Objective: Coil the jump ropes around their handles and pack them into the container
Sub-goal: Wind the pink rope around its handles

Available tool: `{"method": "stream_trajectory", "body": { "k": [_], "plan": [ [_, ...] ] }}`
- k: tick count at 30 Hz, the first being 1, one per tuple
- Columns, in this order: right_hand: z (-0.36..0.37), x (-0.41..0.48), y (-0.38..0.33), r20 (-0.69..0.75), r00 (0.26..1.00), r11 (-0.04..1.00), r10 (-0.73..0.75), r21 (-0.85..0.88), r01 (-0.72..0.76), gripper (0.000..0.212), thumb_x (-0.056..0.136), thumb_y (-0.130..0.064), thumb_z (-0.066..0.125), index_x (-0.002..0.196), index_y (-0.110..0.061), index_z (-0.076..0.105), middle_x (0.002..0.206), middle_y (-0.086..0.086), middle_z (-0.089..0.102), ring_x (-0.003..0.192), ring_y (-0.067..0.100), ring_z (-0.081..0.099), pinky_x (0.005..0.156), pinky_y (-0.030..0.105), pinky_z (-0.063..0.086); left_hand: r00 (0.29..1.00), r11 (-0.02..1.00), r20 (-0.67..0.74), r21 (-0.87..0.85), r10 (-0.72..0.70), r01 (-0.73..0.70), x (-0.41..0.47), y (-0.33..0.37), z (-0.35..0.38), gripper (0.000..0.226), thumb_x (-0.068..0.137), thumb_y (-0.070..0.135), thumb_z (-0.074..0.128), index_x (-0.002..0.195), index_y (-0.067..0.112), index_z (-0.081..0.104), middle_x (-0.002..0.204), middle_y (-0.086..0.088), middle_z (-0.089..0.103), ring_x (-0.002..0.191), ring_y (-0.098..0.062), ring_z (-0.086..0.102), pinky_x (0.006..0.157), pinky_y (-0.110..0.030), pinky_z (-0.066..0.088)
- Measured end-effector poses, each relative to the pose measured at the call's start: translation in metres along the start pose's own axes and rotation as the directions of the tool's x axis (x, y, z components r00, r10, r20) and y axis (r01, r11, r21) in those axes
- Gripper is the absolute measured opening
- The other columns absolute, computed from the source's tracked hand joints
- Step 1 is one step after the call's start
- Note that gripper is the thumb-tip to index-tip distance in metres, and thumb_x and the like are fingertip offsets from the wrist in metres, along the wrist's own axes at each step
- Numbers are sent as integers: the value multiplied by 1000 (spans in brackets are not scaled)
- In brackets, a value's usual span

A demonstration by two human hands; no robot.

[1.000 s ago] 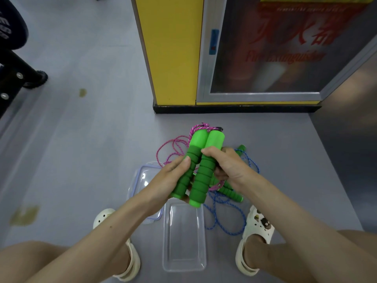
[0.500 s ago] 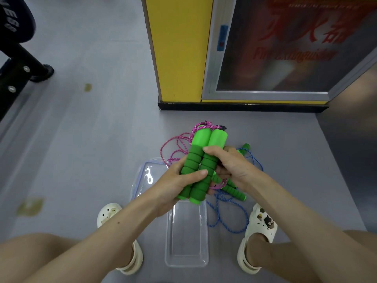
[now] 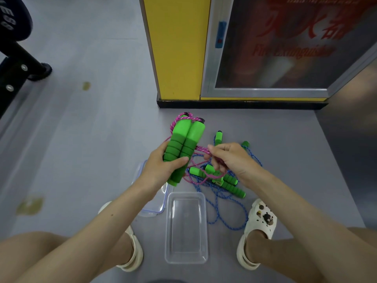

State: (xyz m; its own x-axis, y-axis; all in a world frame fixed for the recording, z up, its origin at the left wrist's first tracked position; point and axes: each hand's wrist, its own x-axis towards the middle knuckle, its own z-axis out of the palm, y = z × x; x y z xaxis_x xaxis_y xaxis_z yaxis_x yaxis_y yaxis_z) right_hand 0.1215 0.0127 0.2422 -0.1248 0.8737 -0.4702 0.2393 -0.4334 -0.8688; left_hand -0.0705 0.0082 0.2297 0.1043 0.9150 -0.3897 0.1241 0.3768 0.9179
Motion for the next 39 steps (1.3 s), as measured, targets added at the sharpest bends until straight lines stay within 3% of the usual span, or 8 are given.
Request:
{"method": "stream_trajectory", "body": {
  "k": [6, 14, 18, 22, 27, 29, 33, 39],
  "plan": [
    [11, -2, -1, 68, 998, 999, -5, -35, 8, 45, 101, -24, 42, 94, 16, 60, 49, 6, 53, 33, 7, 32, 45, 18, 34, 942, 706, -85, 685, 325, -181, -3, -9, 7, 53, 87, 33, 64, 135, 34, 41, 88, -2, 68, 79, -27, 61, 63, -33, 45],
    [22, -4, -3, 32, 998, 998, 58, 29, -59, 64, 87, -62, 44, 59, -5, 54, 36, -3, 42, 36, 12, 31, 48, 25, 33, 800, 176, 89, 955, 594, -237, -10, -20, 23, 70, 66, 14, 80, 131, 10, 55, 69, -8, 50, 53, -20, 40, 41, -21, 14],
    [20, 0, 1, -41, 993, 979, 110, 176, -101, 59, 78, -66, 57, 53, -13, 46, 43, 2, 42, 36, 12, 25, 42, 23, 22, 718, 9, 205, 959, 666, -282, -9, -23, 30, 69, 56, 19, 84, 121, 7, 64, 69, -9, 52, 55, -21, 48, 44, -23, 22],
    [19, 1, 6, -121, 981, 968, 149, 222, -120, 52, 82, -55, 61, 55, -11, 50, 43, 4, 41, 32, 11, 24, 39, 20, 22, 753, 105, 177, 945, 634, -311, -7, -30, 33, 63, 76, 49, 62, 126, 11, 57, 79, -6, 51, 66, -21, 51, 49, -26, 30],
    [12, 4, 9, -208, 963, 969, 171, 212, -126, 44, 80, -49, 59, 59, -11, 53, 41, -1, 40, 32, 10, 28, 41, 22, 26, 962, 785, 136, 557, 237, -272, -5, -21, 38, 53, 85, 57, 56, 121, 21, 40, 112, -1, 44, 101, -17, 51, 85, -36, 48],
    [12, 3, 9, -156, 975, 965, 157, 232, -118, 41, 82, -47, 57, 65, -11, 54, 40, -3, 37, 32, 10, 25, 40, 20, 24, 990, 940, 89, 314, 109, -132, -3, -13, 37, 50, 82, 53, 64, 112, 24, 37, 107, -1, 49, 94, -14, 59, 79, -33, 53],
    [14, 4, 10, -45, 995, 948, 85, 311, -67, 36, 84, -46, 53, 67, -14, 55, 54, 5, 35, 39, 12, 22, 43, 23, 23, 959, 968, 169, -61, -229, 243, -11, 5, 30, 65, 68, 43, 75, 119, 20, 41, 97, 2, 64, 77, -10, 67, 59, -26, 52],
    [17, 5, 12, 26, 997, 866, 73, 494, -76, 51, 88, -45, 40, 115, -7, 62, 101, 15, 68, 73, 18, 59, 55, 22, 45, 856, 915, 442, -161, -267, 369, -18, 11, 24, 42, 76, 36, 67, 112, 13, 61, 102, -9, 72, 96, -31, 69, 63, -36, 56]
  ]
}}
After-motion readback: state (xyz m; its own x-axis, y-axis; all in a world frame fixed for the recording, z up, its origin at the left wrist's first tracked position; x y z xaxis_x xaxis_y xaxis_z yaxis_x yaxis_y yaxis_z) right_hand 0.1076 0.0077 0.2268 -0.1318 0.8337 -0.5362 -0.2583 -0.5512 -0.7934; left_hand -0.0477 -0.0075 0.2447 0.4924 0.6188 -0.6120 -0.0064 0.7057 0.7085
